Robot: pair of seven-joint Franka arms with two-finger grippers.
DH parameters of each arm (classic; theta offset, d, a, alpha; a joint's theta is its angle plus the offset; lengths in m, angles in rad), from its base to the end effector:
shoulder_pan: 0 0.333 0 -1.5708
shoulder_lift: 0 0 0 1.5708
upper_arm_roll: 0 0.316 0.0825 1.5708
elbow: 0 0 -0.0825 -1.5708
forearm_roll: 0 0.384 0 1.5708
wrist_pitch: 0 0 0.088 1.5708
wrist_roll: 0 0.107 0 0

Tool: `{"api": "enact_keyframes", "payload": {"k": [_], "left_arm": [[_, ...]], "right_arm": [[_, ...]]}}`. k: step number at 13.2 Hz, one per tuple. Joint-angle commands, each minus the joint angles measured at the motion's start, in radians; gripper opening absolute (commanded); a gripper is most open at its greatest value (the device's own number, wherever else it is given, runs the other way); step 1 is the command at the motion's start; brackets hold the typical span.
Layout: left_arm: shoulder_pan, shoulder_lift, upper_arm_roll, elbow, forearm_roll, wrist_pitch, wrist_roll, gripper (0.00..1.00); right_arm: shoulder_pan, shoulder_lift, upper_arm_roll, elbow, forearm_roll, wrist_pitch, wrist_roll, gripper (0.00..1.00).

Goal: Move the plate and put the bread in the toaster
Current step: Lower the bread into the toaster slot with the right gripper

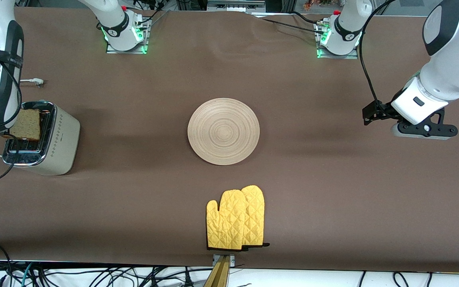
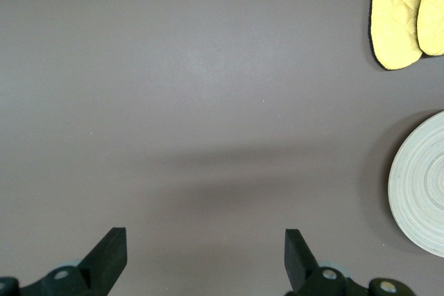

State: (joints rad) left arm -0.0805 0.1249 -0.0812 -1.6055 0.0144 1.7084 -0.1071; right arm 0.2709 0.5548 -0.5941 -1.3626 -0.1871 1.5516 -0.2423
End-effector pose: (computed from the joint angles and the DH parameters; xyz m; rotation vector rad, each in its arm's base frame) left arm 0.5918 -0.0926 0.5480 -3.1332 0.0881 0.0327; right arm 0.6463 -0.1559 0.4310 2.6898 -0.0381 -0.5478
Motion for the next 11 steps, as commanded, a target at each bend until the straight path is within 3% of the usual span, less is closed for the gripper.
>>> {"api": "enact_keyframes", "payload": {"k": [1, 11], "left_arm": [[-0.002, 0.007, 0.001, 0.022, -0.013, -0.019, 0.004, 1.0], [-0.007, 0.01, 0.001, 0.021, -0.013, -0.019, 0.004, 1.0]], "right_arm": [[-0.012, -0.006, 0.002, 0.037, 0.021, -0.007, 0.061, 0.0], [0.007, 0.043, 0.013, 0.036, 0.086, -0.001, 0.123, 0.0]]}}
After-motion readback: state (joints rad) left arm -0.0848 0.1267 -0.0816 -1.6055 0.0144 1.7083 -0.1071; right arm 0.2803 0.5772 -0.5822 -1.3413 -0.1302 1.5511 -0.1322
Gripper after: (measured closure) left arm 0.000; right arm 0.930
